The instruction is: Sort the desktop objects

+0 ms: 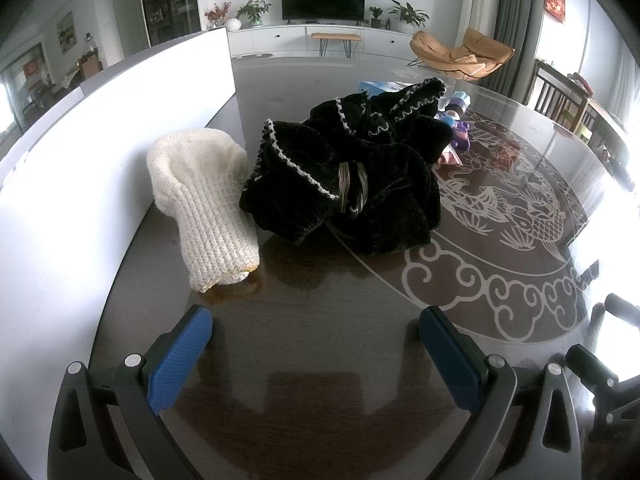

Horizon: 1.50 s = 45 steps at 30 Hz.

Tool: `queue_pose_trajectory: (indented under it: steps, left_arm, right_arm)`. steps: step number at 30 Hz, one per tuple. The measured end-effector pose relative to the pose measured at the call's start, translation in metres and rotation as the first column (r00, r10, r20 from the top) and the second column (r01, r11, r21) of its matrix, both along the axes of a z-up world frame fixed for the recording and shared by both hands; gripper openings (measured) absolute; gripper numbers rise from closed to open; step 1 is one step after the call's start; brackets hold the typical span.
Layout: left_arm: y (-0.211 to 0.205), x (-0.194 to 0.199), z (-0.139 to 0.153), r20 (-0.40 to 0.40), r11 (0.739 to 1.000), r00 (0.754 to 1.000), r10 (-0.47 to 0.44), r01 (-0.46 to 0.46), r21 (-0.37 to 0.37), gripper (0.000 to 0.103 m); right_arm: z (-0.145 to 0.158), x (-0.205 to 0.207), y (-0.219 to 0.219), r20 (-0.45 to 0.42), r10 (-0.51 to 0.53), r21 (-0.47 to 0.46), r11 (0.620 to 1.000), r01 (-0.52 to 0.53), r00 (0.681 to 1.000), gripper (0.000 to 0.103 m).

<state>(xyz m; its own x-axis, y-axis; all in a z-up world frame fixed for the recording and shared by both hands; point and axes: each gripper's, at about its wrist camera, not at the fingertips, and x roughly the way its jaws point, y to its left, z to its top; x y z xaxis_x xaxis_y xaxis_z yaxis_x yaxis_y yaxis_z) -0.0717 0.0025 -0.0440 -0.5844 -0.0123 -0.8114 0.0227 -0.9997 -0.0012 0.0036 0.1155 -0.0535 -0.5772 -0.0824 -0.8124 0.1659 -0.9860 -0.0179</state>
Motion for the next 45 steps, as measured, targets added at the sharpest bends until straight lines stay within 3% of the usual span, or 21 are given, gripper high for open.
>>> queue_pose_trajectory:
  steps: [30, 33, 35, 38, 40, 45]
  left_arm:
    - [0.0, 0.001, 0.001, 0.0, 1.0, 1.0, 0.001, -0.001, -0.001, 0.103]
    - [0.0, 0.013, -0.001, 0.001, 0.999, 0.999, -0.045, 0.045, -0.002, 0.103]
    - [-0.002, 0.024, -0.002, -0.001, 0.998, 0.998, -0.058, 0.058, -0.003, 0.103]
    - [-0.009, 0.026, -0.001, -0.001, 0.999, 0.999, -0.039, 0.039, -0.001, 0.103]
    - [-0.008, 0.025, -0.002, -0.004, 1.0, 1.0, -0.031, 0.031, -0.003, 0.103]
    - [-0.008, 0.025, -0.003, -0.006, 1.0, 1.0, -0.029, 0.029, -0.002, 0.103]
  right_arm:
    - [0.001, 0.001, 0.0, 0.001, 0.002, -0.001, 1.0, -0.002, 1.0, 0.103]
    - [0.001, 0.0, 0.0, 0.0, 0.002, -0.004, 1.0, -0.002, 1.0, 0.103]
    - [0.002, -0.012, -0.004, 0.027, 0.023, -0.018, 1.0, -0.023, 0.999, 0.103]
    - [0.017, -0.049, -0.016, 0.05, 0.055, -0.187, 0.981, -0.044, 0.997, 0.103]
    - [0.038, -0.082, -0.037, 0.001, 0.076, -0.282, 0.957, -0.073, 0.997, 0.103]
    - [0.059, -0.144, -0.118, -0.068, 0.208, -0.314, 0.924, -0.219, 0.976, 0.103]
